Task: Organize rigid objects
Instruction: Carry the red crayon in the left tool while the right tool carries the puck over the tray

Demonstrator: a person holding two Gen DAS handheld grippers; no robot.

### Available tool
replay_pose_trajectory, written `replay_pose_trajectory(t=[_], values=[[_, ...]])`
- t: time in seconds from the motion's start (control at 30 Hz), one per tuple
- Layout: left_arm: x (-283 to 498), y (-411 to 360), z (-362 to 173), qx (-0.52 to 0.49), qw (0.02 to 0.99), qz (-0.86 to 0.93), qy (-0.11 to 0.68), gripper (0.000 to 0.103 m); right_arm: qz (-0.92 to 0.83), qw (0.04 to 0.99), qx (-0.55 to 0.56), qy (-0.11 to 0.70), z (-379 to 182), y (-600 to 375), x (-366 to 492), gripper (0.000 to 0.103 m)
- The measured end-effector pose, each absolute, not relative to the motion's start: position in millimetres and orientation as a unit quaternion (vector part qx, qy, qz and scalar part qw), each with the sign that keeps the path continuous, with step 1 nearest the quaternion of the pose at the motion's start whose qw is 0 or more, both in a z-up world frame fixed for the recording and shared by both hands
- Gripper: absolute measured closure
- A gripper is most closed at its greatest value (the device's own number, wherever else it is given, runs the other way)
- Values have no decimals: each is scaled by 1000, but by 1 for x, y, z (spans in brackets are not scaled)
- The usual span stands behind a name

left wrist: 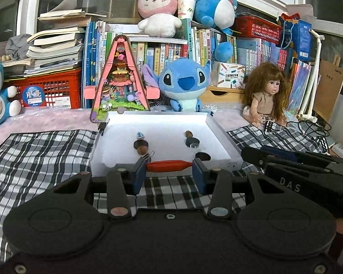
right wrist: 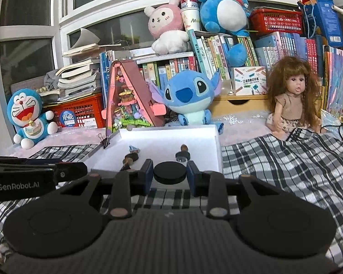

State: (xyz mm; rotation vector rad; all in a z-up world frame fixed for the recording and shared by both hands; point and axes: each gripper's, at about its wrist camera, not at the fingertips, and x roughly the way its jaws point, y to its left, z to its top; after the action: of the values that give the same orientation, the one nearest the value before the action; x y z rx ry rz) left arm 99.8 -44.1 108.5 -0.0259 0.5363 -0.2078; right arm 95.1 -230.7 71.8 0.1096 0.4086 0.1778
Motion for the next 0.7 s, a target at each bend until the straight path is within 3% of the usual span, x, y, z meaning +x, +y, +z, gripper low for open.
replay_pose_trajectory(t=[0.7], values=[[223, -33, 126, -69, 937, -105, 327, 62, 98, 955, 97, 264, 91, -243, 190, 66]])
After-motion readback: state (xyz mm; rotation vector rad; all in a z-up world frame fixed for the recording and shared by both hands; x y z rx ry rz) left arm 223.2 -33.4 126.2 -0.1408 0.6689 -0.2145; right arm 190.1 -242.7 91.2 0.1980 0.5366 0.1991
